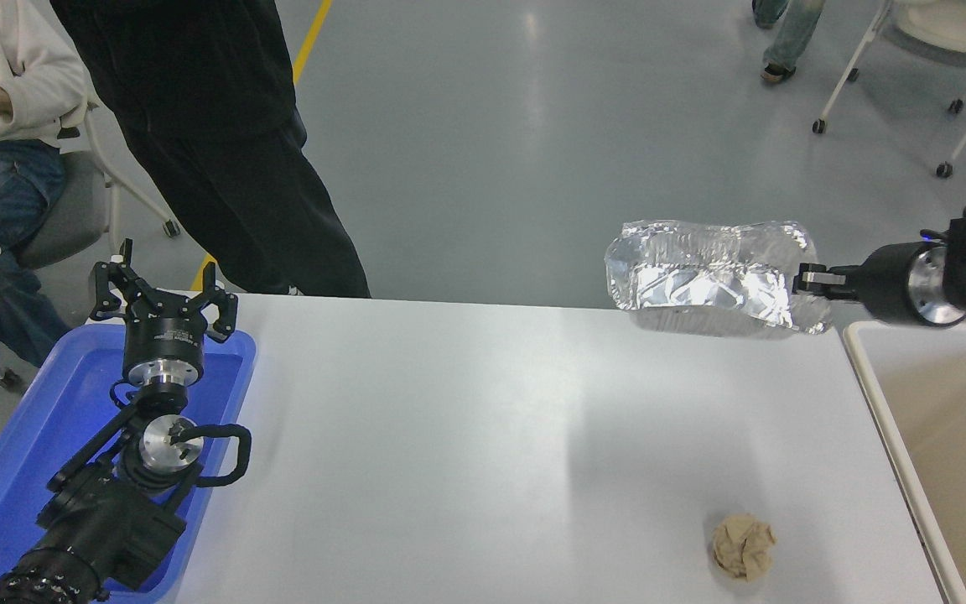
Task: Pick up foil plate and place in dustbin
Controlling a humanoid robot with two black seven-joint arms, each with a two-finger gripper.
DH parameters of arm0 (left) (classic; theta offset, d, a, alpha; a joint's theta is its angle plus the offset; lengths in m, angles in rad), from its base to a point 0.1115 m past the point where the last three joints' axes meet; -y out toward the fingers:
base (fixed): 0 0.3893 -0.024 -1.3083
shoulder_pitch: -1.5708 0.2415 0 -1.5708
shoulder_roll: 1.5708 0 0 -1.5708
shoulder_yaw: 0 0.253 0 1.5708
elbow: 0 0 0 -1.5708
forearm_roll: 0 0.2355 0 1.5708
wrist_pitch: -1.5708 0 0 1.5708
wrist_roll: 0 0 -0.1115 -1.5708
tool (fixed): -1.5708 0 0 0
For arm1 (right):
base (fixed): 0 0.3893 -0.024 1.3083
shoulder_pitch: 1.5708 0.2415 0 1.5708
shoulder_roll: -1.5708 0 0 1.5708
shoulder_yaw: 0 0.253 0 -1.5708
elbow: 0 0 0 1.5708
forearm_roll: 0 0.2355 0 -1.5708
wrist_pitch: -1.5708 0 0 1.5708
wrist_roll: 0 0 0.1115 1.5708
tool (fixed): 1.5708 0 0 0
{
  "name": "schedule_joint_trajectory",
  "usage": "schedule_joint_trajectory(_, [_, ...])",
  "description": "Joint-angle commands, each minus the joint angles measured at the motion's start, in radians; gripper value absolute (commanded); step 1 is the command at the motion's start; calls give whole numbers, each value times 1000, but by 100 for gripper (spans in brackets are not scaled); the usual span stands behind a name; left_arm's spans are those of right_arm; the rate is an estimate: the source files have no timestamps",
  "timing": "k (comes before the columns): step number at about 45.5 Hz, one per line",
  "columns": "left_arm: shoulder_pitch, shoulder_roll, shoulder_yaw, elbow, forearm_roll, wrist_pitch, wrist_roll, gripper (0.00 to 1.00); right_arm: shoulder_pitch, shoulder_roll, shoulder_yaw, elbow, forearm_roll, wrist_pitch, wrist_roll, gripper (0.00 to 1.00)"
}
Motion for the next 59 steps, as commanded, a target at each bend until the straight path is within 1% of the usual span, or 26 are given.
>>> schedule_joint_trajectory(1, [0,0,0,0,0,0,0,99,272,-100,-144,68,14,128,-43,0])
schedule_joint_trajectory(4, [0,0,0,0,0,0,0,99,320,-113,-180,60,53,145,-52,0])
schedule_joint_trajectory(6, [0,0,0,0,0,0,0,99,350,-119,-211,56,95,147,-74,0])
schedule_joint_trajectory(8, [0,0,0,0,0,0,0,99,387,-129,-249,39,157,145,-98,0])
schedule_joint_trajectory(13, [0,0,0,0,0,0,0,99,444,-152,-302,16,305,118,-134,0])
schedule_joint_trajectory(17, [0,0,0,0,0,0,-2,99,459,-186,-320,-26,412,41,-169,0])
schedule_joint_trajectory(20, [0,0,0,0,0,0,0,99,458,-206,-325,-72,477,-17,-187,0])
schedule_joint_trajectory(26, [0,0,0,0,0,0,0,99,427,-226,-329,-199,586,-154,-194,0])
schedule_joint_trajectory(30, [0,0,0,0,0,0,0,99,326,-254,-322,-289,639,-236,-191,0])
schedule_joint_trajectory(36, [0,0,0,0,0,0,0,99,179,-326,-291,-395,661,-299,-172,0])
schedule_joint_trajectory(38, [0,0,0,0,0,0,0,99,130,-340,-280,-415,670,-301,-155,0])
schedule_joint_trajectory(39, [0,0,0,0,0,0,0,99,87,-344,-273,-429,685,-304,-139,0])
schedule_joint_trajectory(43, [0,0,0,0,0,0,-2,99,-2,-358,-263,-461,756,-306,-109,0])
schedule_joint_trajectory(49, [0,0,0,0,0,0,0,99,-94,-357,-262,-480,833,-303,-68,0])
schedule_joint_trajectory(53, [0,0,0,0,0,0,-2,99,-143,-349,-254,-480,870,-306,-56,0])
schedule_joint_trajectory(56, [0,0,0,0,0,0,0,99,-198,-329,-244,-481,905,-312,-45,0])
schedule_joint_trajectory(59, [0,0,0,0,0,0,0,99,-272,-297,-218,-489,940,-319,-22,0])
